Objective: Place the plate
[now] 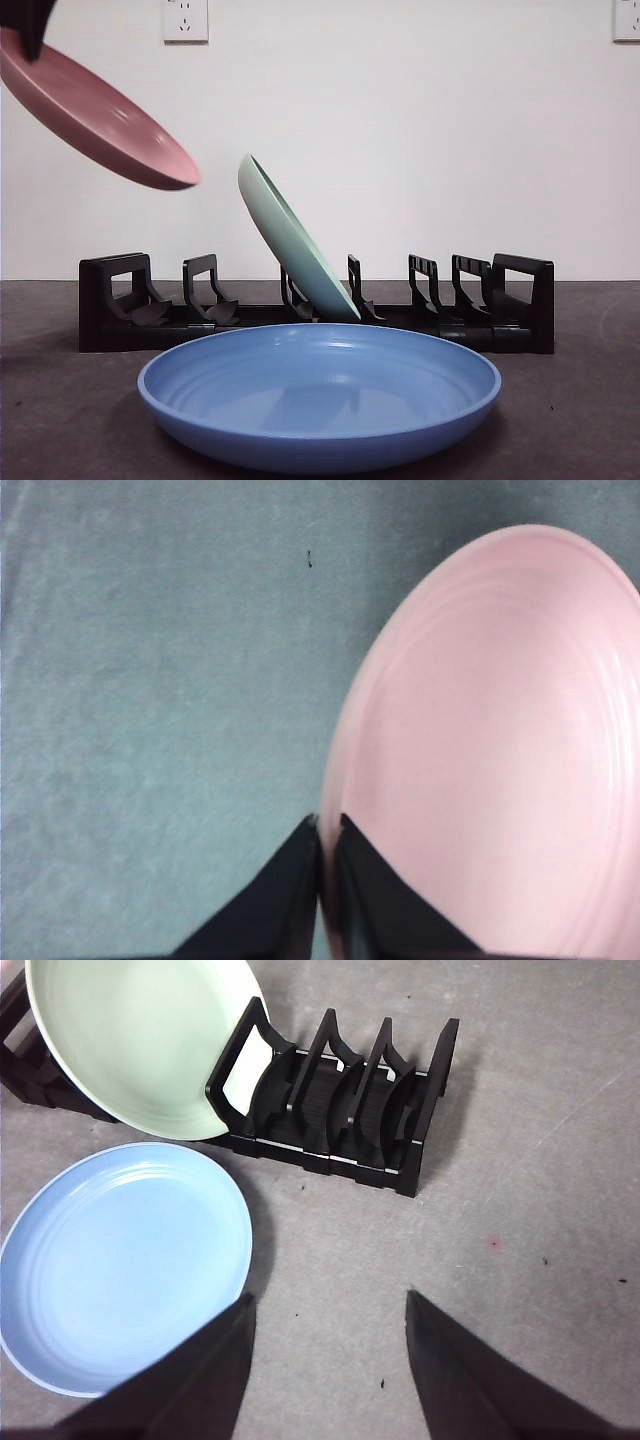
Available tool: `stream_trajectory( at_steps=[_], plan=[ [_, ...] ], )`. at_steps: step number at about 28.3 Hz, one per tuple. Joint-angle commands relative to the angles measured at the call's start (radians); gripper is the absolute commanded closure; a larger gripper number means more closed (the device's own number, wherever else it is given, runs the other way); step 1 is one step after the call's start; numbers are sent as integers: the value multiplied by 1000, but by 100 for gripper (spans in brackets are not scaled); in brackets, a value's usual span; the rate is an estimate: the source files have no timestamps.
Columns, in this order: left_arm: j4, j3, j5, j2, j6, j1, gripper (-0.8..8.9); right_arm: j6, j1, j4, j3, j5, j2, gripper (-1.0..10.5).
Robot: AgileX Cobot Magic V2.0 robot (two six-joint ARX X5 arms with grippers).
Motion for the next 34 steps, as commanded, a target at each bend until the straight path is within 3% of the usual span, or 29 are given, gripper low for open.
stream_trajectory(
  at_steps=[1, 14, 26, 29, 34],
  plan=[
    [-19, 26, 0, -34, 10, -8, 804, -5, 4, 7, 9, 5, 5, 710],
    [-45, -96, 59, -246, -39, -94, 804, -5, 4, 7, 9, 5, 5, 710],
    [115, -632, 70, -597, -174, -144, 804, -5, 4, 7, 9, 24, 5, 710],
    [147, -744, 124, -652, -211, -144, 804, -5, 4, 8, 9, 24, 5, 710],
    [287, -943, 301, -695, -301, -151, 804, -5, 4, 8, 9, 24, 5, 710]
  ],
)
